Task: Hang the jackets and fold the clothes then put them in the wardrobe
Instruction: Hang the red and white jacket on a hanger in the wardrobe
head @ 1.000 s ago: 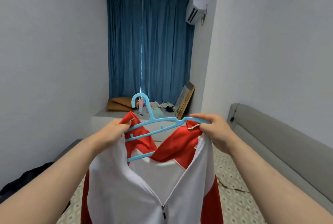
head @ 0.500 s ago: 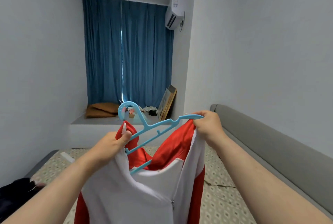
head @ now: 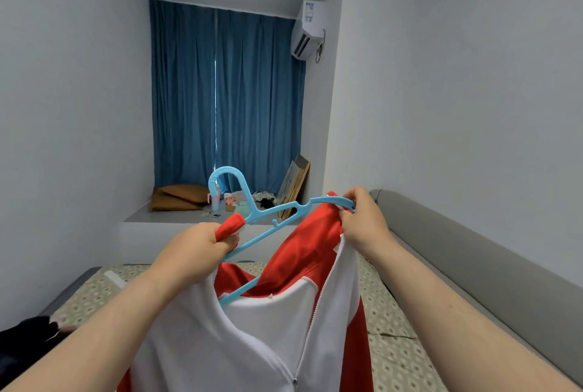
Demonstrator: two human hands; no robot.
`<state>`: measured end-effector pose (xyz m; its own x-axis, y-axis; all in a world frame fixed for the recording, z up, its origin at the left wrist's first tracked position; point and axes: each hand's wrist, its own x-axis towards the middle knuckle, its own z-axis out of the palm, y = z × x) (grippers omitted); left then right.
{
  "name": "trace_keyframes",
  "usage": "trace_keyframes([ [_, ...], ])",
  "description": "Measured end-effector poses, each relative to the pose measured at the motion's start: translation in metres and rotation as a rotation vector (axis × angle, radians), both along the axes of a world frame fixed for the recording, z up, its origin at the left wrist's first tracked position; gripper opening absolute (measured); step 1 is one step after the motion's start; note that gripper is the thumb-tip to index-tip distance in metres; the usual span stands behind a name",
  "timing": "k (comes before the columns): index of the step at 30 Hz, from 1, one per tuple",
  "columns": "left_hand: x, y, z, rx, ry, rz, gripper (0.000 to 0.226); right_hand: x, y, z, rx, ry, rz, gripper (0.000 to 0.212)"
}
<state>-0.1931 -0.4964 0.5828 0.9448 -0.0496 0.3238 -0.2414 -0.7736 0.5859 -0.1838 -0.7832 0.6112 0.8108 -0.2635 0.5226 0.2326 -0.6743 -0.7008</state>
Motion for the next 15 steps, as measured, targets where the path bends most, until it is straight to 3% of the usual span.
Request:
trace_keyframes([
  [3,-0.002,-0.011,0.003,0.023,-0.039,0.053,0.031,-0.002,0.01,-0.004,-0.064,-0.148,-0.141,0.02],
  [6,-0.001,-0.017,0.001,-0.029,-0.037,0.065,0.032,-0.001,0.016,-0.008,-0.067,-0.252,-0.216,0.039],
  [9,0.004,-0.008,0.005,-0.389,-0.053,0.154,0.037,0.002,0.015,-0.015,-0.022,-0.301,-0.215,0.045],
  [12,0.006,0.014,0.01,-0.564,-0.064,0.102,0.033,0.011,-0.002,-0.022,0.143,-0.154,-0.198,0.044],
  [15,0.003,0.028,0.01,-0.444,0.008,-0.097,0.024,0.022,-0.02,-0.021,0.429,0.068,-0.092,0.04],
])
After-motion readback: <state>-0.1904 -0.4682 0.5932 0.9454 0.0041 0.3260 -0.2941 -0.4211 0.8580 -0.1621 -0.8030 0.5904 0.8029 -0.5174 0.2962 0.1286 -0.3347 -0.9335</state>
